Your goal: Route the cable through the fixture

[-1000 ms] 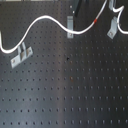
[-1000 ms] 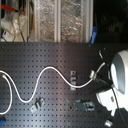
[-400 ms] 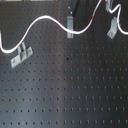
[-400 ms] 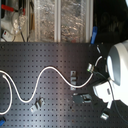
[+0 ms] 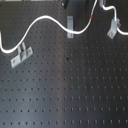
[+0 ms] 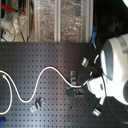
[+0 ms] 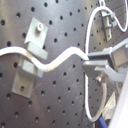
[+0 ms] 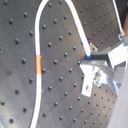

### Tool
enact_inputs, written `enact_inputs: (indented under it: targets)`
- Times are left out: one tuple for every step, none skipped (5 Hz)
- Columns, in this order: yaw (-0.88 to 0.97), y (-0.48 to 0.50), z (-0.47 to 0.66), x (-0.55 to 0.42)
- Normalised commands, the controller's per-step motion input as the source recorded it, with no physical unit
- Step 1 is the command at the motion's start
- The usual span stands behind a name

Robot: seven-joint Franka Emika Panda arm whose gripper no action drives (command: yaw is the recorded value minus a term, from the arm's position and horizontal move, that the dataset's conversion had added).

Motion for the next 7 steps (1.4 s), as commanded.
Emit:
enact_inputs:
  targets:
    - [0.11, 0.219, -0.04, -0.286]
    - [0.13, 0.399, 0.05, -0.052]
    - [0.12, 0.476, 0.0, 0.115]
    - [0.0, 0.005, 0.0, 0.022]
    - [0.0, -0.261, 0.48, 0.056]
    - [0.0, 0.0, 0.02, 0.0]
    - [0.0, -0.061, 0.0, 0.014]
